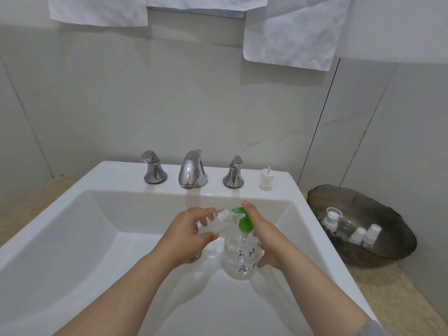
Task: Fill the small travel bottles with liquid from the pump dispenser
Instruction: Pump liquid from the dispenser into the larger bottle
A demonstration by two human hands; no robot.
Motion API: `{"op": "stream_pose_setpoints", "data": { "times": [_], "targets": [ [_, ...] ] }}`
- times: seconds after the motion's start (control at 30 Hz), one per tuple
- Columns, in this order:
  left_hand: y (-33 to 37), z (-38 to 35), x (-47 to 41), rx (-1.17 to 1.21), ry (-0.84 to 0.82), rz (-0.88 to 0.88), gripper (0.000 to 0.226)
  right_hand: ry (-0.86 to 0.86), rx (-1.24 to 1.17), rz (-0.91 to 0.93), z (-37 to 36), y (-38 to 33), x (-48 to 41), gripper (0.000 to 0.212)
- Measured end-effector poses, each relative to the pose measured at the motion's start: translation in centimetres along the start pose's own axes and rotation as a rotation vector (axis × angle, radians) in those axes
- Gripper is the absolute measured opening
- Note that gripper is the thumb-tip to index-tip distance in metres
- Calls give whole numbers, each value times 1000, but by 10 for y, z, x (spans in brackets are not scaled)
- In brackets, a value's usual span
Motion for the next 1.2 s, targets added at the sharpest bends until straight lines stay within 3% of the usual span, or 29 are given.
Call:
{"op": "stream_pose_setpoints", "data": {
  "times": [0.33, 0.8, 1.2],
  "targets": [
    [0, -1, 0, -14, 2, -2, 30, -14, -7, -7, -1, 1, -1, 74],
    [-7, -9, 1, -72, -35, 10, 24, 26, 37, 31, 2, -2, 1, 54],
    [-3, -1, -1, -8, -5, 2, 27, -25, -3, -12, 2, 3, -5, 72]
  ]
}}
Point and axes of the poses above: each hand's wrist, its own x-axis away from the middle knuckle, its own z-axis out of the back of the hand, y = z × x, the point moved 8 cm from there along -x, towards the middle knuckle, and after that the axes turned 12 degrees about -y, right-handed, at the moved point
